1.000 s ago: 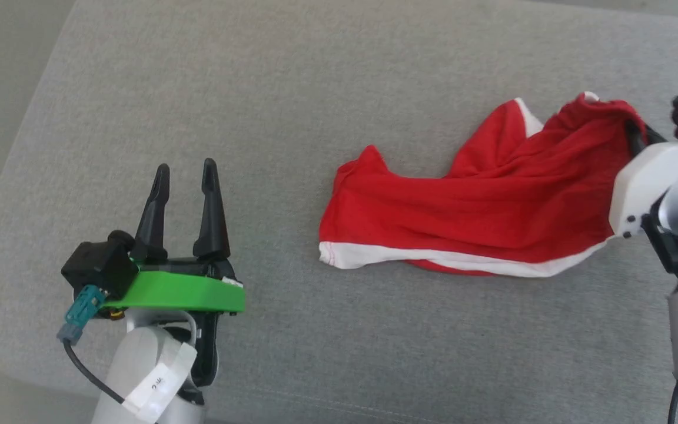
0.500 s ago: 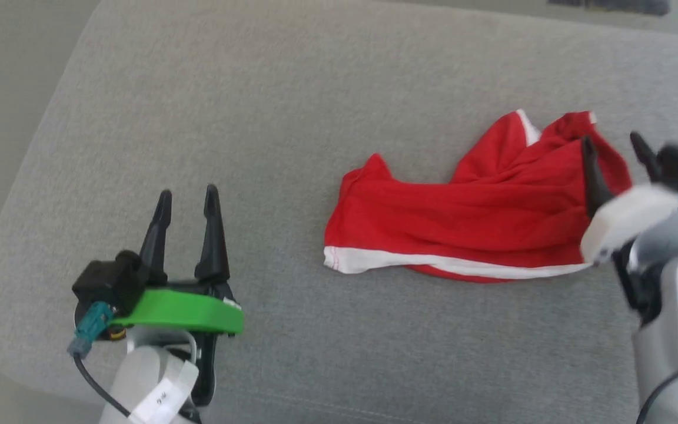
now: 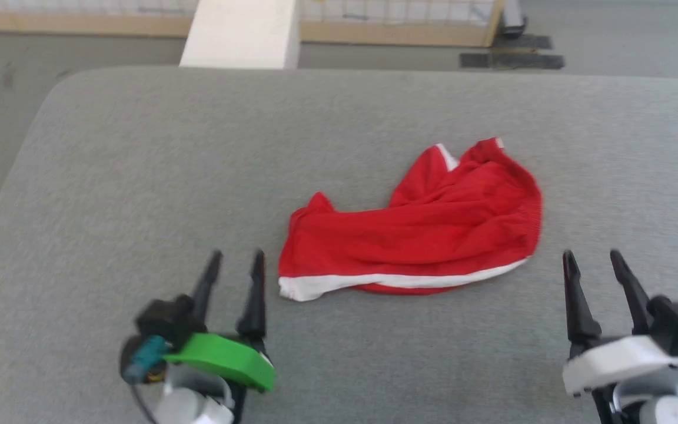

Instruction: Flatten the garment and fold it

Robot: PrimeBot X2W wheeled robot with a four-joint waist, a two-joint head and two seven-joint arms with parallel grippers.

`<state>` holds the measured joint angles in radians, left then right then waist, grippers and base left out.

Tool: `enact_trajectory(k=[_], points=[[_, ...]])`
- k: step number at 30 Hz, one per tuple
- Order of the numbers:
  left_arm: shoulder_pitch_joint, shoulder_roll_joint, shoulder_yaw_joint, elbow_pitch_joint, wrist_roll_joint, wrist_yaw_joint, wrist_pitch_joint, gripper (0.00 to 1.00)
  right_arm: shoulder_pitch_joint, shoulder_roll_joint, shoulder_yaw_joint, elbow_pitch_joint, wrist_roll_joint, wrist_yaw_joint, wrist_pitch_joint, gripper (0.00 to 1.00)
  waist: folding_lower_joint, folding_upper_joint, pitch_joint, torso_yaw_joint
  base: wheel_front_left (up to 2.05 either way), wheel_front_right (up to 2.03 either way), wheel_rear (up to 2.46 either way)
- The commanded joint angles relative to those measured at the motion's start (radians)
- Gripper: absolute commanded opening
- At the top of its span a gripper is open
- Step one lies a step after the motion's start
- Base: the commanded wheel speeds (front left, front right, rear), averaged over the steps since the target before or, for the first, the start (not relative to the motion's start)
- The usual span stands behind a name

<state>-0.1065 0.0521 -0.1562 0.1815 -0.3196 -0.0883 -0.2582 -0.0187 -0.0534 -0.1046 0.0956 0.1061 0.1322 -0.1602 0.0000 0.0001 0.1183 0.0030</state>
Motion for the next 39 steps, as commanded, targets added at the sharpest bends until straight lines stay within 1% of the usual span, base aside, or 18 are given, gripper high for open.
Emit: enact_trajectory(k=[1, 4, 8, 10, 15, 17, 25, 26, 27, 28, 33, 39], points=[[0.007, -0.002, -0.016, 0.038, 0.023, -0.002, -0.003, 1.00, 0.019, 0.003, 0.002, -0.007, 0.021, -0.002, -0.007, 1.00, 0.0000, -0.0001, -0.037, -0.046, 0.00, 0.00, 0.00], [-0.024, -0.002, -0.039, 0.105, 0.046, 0.012, 0.022, 1.00, 0.039, 0.003, 0.007, -0.015, 0.037, -0.002, -0.009, 1.00, 0.0000, -0.0001, -0.032, -0.062, 0.00, 0.00, 0.00], [-0.076, -0.001, -0.052, 0.179, 0.067, 0.049, 0.101, 1.00, 0.036, 0.003, 0.012, -0.016, 0.048, -0.002, -0.012, 1.00, 0.0000, -0.0001, -0.022, -0.084, 0.00, 0.00, 0.00], [-0.099, 0.002, -0.055, 0.212, 0.077, 0.072, 0.155, 1.00, 0.031, 0.003, 0.014, -0.016, 0.053, -0.002, -0.016, 1.00, 0.0000, -0.0001, -0.016, -0.094, 0.00, 0.00, 0.00], [-0.147, 0.017, -0.051, 0.290, 0.102, 0.148, 0.315, 1.00, 0.022, 0.003, 0.029, -0.016, 0.060, -0.002, -0.021, 1.00, 0.0000, -0.0001, -0.002, -0.114, 0.00, 0.00, 0.00], [-0.156, 0.019, -0.048, 0.303, 0.102, 0.168, 0.362, 1.00, 0.022, 0.003, 0.032, -0.013, 0.064, -0.002, -0.021, 1.00, 0.0000, -0.0001, 0.002, -0.119, 0.00, 0.00, 0.00], [-0.168, 0.039, -0.056, 0.310, 0.104, 0.191, 0.480, 1.00, 0.016, 0.003, 0.042, -0.009, 0.072, -0.002, -0.025, 1.00, 0.0000, -0.0001, 0.017, -0.133, 0.00, 0.00, 0.00], [-0.169, 0.042, -0.058, 0.307, 0.104, 0.191, 0.486, 0.70, 0.015, 0.003, 0.044, -0.009, 0.073, -0.002, -0.025, 1.00, 0.0000, -0.0001, 0.019, -0.134, 0.00, 0.00, 0.00], [-0.170, 0.044, -0.060, 0.305, 0.104, 0.189, 0.490, 0.33, 0.014, 0.003, 0.046, -0.009, 0.074, -0.002, -0.025, 1.00, 0.0000, -0.0001, 0.020, -0.134, 0.00, 0.00, 0.00], [-0.171, 0.047, -0.066, 0.305, 0.106, 0.183, 0.495, 0.00, 0.013, 0.003, 0.047, -0.008, 0.074, -0.002, -0.025, 1.00, 0.0000, -0.0001, 0.020, -0.134, 0.00, 0.00, 0.00], [-0.169, 0.050, -0.083, 0.296, 0.099, 0.166, 0.516, 0.00, 0.011, 0.003, 0.048, -0.006, 0.074, -0.002, -0.023, 1.00, 0.0000, -0.0001, 0.018, -0.130, 0.00, 0.00, 0.00], [-0.156, 0.044, -0.078, 0.269, 0.079, 0.169, 0.486, 0.00, -0.005, 0.003, 0.035, 0.004, 0.056, -0.002, -0.019, 1.00, 0.0000, -0.0001, 0.011, -0.119, 0.00, 0.00, 0.00]])
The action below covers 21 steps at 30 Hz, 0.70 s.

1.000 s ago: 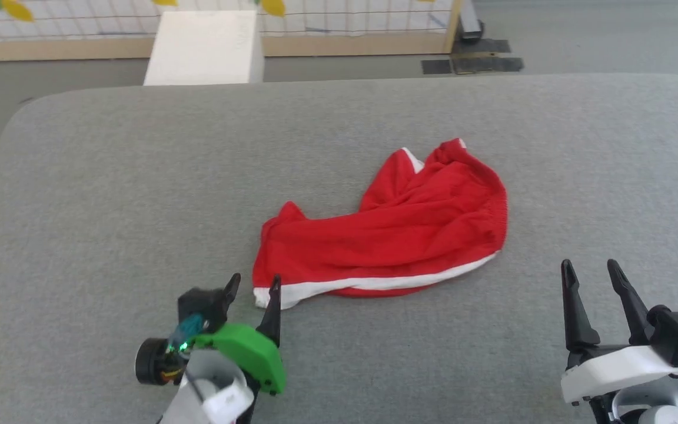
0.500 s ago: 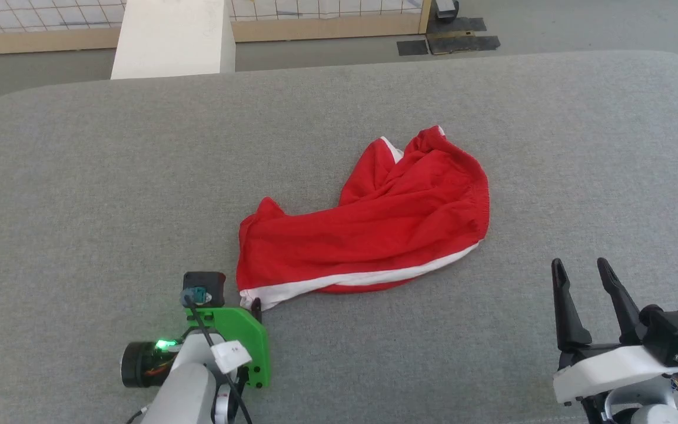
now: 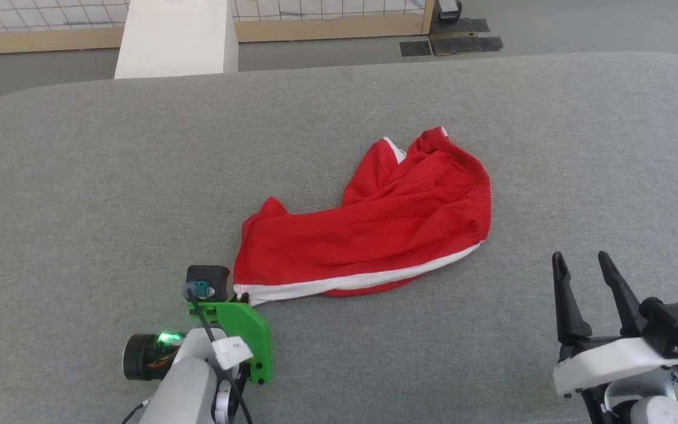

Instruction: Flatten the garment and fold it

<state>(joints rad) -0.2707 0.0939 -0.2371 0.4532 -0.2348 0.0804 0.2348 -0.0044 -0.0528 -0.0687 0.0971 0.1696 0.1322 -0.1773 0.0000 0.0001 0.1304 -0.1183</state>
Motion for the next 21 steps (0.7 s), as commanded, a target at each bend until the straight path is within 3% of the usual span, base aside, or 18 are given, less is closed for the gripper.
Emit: enact_trajectory(k=[1, 6, 21], points=[[0.010, 0.001, 0.003, -0.007, -0.009, 0.000, -0.011, 0.00, -0.029, 0.003, -0.001, 0.010, -0.020, -0.002, 0.003, 1.00, 0.0000, -0.0001, -0.001, 0.005, 0.00, 0.00, 0.00], [0.011, -0.001, -0.003, -0.018, -0.019, -0.005, -0.015, 0.00, -0.115, 0.003, 0.013, 0.086, -0.057, -0.002, 0.090, 1.00, 0.0000, -0.0001, 0.006, 0.020, 0.00, 0.00, 0.00], [-0.042, -0.008, -0.040, -0.038, -0.027, -0.021, -0.023, 0.00, -0.438, 0.003, 0.060, 0.452, -0.051, -0.002, 0.526, 1.00, 0.0000, -0.0001, 0.089, 0.096, 0.00, 0.00, 0.00]])
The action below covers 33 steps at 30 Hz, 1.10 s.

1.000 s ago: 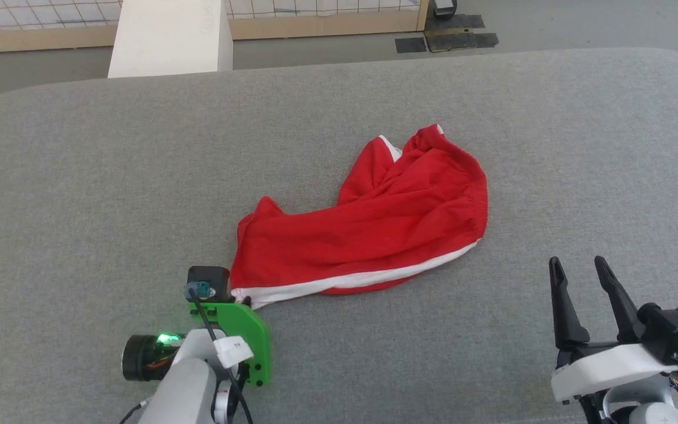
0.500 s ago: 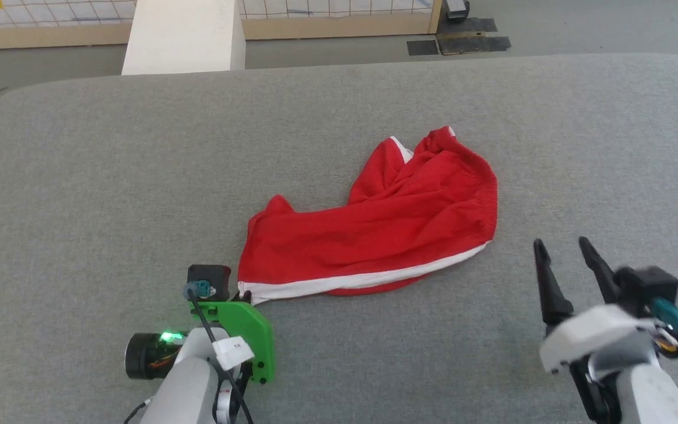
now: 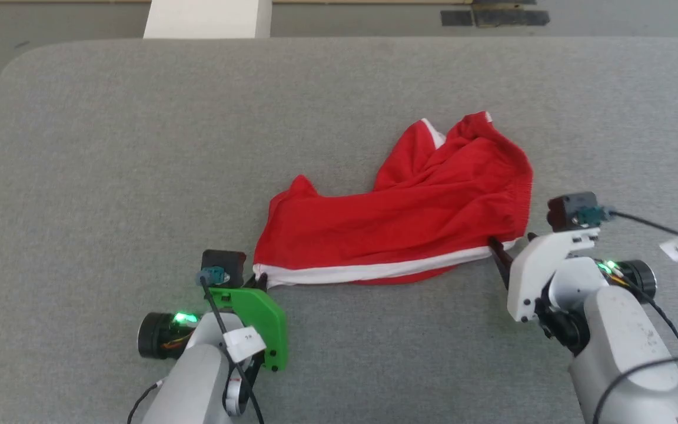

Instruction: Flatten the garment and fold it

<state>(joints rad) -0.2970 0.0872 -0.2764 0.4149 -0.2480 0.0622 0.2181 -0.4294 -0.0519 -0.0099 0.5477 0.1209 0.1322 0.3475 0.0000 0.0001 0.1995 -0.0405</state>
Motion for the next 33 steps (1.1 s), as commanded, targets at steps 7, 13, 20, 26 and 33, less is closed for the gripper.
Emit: enact_trajectory(k=[7, 13, 20, 26, 33], points=[[-0.035, -0.004, -0.011, 0.006, -0.021, -0.007, -0.018, 0.00, -0.072, 0.002, 0.029, 0.069, -0.052, -0.002, 0.142, 1.00, 0.0000, -0.0001, 0.049, 0.039, 0.00, 0.00, 0.00], [-0.031, -0.003, -0.015, 0.015, -0.028, -0.005, -0.024, 0.00, -0.048, 0.002, 0.046, 0.038, -0.068, -0.002, 0.221, 0.00, 0.0000, -0.0001, 0.044, 0.043, 0.00, 0.00, 0.00], [-0.022, 0.001, -0.019, 0.013, -0.039, -0.014, -0.051, 0.00, 0.028, 0.002, 0.037, -0.127, 0.000, -0.002, 0.016, 0.00, 0.0000, -0.0001, 0.012, 0.032, 0.00, 0.00, 0.00], [0.022, 0.000, -0.018, -0.044, -0.063, -0.038, -0.129, 0.00, 0.196, 0.002, 0.051, -0.305, 0.096, -0.002, -0.104, 0.00, 0.0000, -0.0001, -0.042, 0.004, 0.00, 0.00, 0.00], [0.102, 0.002, 0.003, -0.215, -0.134, -0.069, -0.158, 0.00, 0.397, 0.002, 0.012, -0.546, 0.129, -0.002, -0.046, 0.00, 0.0000, -0.0001, -0.099, -0.040, 0.00, 0.00, 0.00]])
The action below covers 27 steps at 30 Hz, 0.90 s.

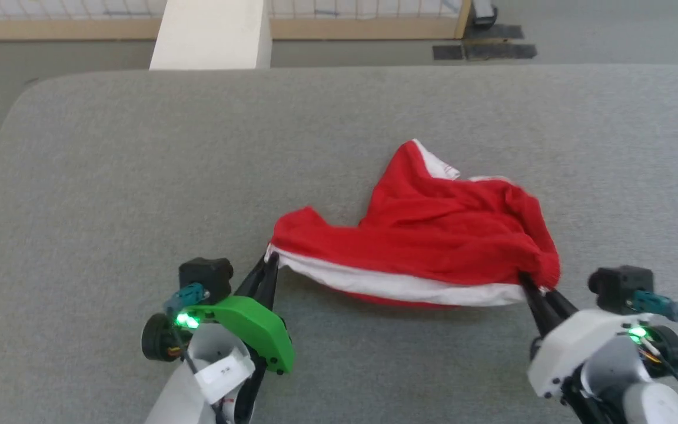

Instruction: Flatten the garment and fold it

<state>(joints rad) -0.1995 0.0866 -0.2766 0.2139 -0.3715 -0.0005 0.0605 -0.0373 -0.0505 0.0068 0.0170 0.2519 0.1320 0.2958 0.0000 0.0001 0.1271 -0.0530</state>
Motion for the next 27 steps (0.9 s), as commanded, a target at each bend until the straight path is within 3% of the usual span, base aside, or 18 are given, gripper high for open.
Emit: enact_trajectory(k=[1, 7, 11, 16, 22, 24, 27], points=[[0.009, 0.004, 0.007, -0.043, -0.022, -0.011, 0.003, 0.00, 0.019, 0.000, -0.009, -0.044, -0.005, -0.001, 0.024, 0.00, 0.0000, -0.0001, -0.030, -0.032, 0.00, 0.00, 0.00], [-0.031, 0.004, 0.028, -0.219, -0.131, -0.059, 0.076, 0.00, -0.006, 0.000, 0.014, -0.194, -0.042, -0.001, 0.187, 0.00, 0.0000, -0.0001, -0.015, -0.059, 0.00, 0.00, 0.00], [-0.155, 0.010, 0.036, -0.271, -0.203, -0.085, 0.159, 0.00, -0.156, -0.040, 0.065, -0.223, -0.048, -0.001, 0.288, 0.00, 0.0000, -0.0001, 0.038, -0.074, 0.00, 0.00, 0.00], [-0.404, 0.022, 0.082, -0.232, -0.257, -0.094, 0.222, 0.00, -0.434, -0.110, 0.116, -0.144, -0.025, -0.001, 0.363, 0.00, 0.0000, -0.0001, 0.149, -0.087, 0.00, 0.00, 0.00], [-0.738, 0.037, 0.163, -0.088, -0.249, -0.067, 0.182, 0.00, -0.772, -0.101, 0.106, 0.028, -0.020, -0.001, 0.335, 0.00, 0.0000, -0.0001, 0.289, -0.108, 0.00, 0.00, 0.00], [-0.840, 0.073, 0.150, -0.042, -0.180, -0.071, 0.140, 0.00, -0.873, -0.080, 0.090, 0.086, -0.033, -0.001, 0.297, 0.00, 0.0000, -0.0001, 0.328, -0.114, 0.00, 0.00, 0.00], [-0.972, 0.080, 0.160, 0.027, -0.134, -0.064, 0.057, 0.00, -1.009, -0.057, 0.068, 0.156, -0.077, -0.001, 0.210, 0.00, 0.0000, -0.0001, 0.372, -0.120, 0.00, 0.00, 0.00]])
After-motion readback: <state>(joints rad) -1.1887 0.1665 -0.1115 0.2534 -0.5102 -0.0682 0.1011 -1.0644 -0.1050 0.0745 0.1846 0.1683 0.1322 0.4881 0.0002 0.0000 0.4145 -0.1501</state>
